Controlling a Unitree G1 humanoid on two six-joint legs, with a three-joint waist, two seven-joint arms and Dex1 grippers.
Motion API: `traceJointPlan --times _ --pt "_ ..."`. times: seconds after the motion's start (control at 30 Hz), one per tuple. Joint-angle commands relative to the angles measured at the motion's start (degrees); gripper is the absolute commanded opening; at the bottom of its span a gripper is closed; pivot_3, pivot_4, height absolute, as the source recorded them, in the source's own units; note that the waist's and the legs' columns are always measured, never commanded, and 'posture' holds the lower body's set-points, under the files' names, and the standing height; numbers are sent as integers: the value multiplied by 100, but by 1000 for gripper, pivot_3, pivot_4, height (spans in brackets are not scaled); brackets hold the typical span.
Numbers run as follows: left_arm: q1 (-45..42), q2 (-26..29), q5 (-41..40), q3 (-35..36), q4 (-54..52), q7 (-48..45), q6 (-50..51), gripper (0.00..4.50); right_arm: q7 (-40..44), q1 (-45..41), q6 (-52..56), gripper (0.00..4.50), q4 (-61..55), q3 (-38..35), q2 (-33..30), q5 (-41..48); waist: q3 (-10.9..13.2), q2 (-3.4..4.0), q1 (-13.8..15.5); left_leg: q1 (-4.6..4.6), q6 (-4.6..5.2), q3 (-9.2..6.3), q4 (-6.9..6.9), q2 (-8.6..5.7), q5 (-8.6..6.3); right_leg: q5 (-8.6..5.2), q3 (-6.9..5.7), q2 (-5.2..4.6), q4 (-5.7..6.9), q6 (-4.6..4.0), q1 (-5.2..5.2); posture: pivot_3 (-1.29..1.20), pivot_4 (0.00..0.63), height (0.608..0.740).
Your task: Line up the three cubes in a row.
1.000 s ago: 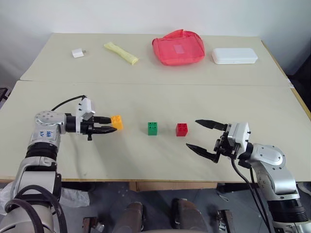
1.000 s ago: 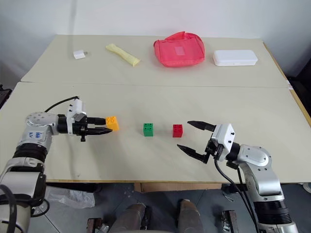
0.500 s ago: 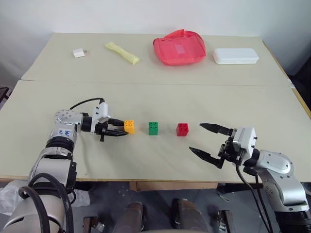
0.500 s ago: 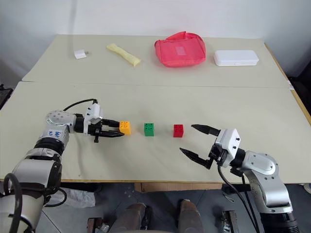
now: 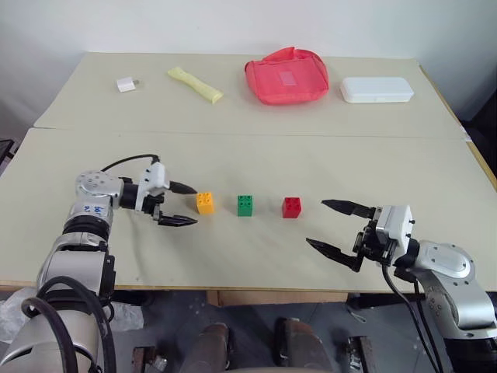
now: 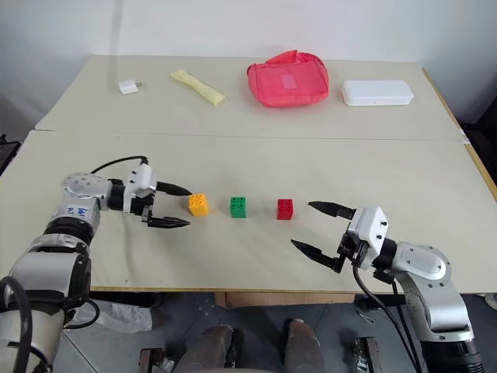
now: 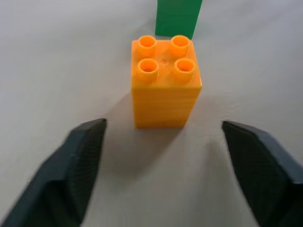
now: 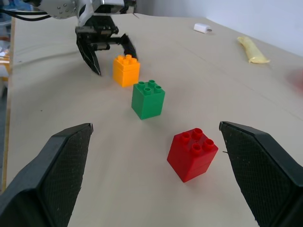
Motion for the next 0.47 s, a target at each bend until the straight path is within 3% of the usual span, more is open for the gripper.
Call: traceJointPlan --times 0.03,0.17,0.3,0.47 --pt "548 571 -666 631 -905 -170 198 4456 578 -353 276 4500 271 -178 -391 452 0 1 -71 1 0 0 -1 1 0 0 3 -3 0 0 -1 0 150 740" --pt "1399 943 -1073 1109 -2122 408 674 4456 1113 -804 548 4500 650 -99 -721 645 0 1 -134 1 -4 -6 -8 15 -2 -1 3 -21 -6 -3 -3 0 150 740" --pt "2352 1271 -1437 1492 -3571 794 1467 4456 1429 -1396 121 4500 1269 -43 -722 382 0 1 -116 1 -6 -12 -2 15 -1 -1 19 -28 -7 -3 4 0 150 740" --pt "2842 1332 -1378 1618 -4153 1364 1583 4456 1808 -1788 -60 4500 1711 107 -721 234 0 1 -71 0 -6 -26 -2 11 -2 -2 37 -29 -10 -5 7 0 150 740"
